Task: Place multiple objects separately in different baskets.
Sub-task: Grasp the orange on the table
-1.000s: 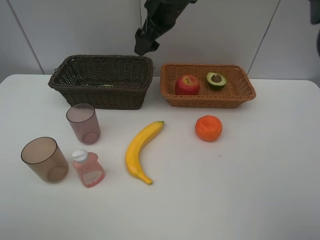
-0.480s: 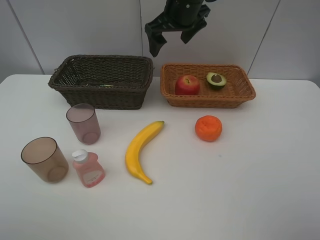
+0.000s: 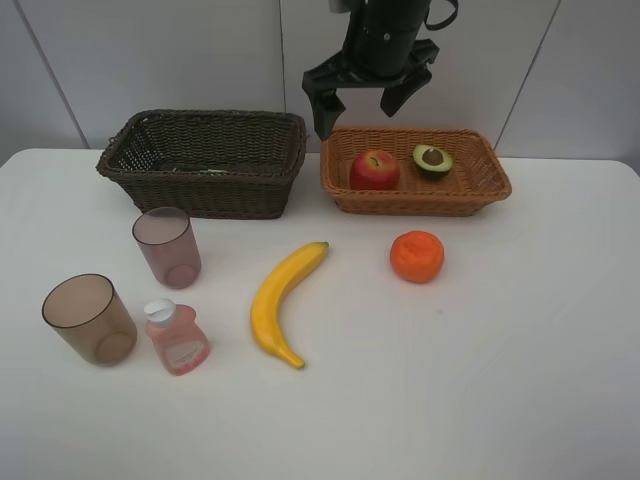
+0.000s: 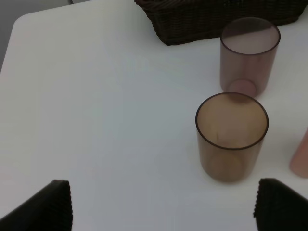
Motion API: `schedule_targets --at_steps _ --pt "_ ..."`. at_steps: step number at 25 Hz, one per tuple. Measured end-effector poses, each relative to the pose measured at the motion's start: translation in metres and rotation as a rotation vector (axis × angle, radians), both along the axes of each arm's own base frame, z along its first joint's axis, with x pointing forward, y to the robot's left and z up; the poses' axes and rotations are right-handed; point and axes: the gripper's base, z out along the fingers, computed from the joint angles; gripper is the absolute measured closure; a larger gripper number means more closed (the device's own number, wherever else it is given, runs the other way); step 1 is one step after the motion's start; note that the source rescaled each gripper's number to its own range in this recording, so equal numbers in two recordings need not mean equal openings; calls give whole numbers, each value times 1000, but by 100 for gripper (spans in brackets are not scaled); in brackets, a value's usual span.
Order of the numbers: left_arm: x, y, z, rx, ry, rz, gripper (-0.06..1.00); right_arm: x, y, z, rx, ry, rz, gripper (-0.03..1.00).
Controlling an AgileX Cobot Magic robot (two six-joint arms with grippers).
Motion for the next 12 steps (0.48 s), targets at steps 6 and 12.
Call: schedule_targets --at_steps 6,12 --pt "0 0 0 0 0 0 -5 -15 -19 -15 -63 70 -41 -2" --pt "0 0 0 0 0 0 -5 -29 -38 -35 -112 157 -71 -2"
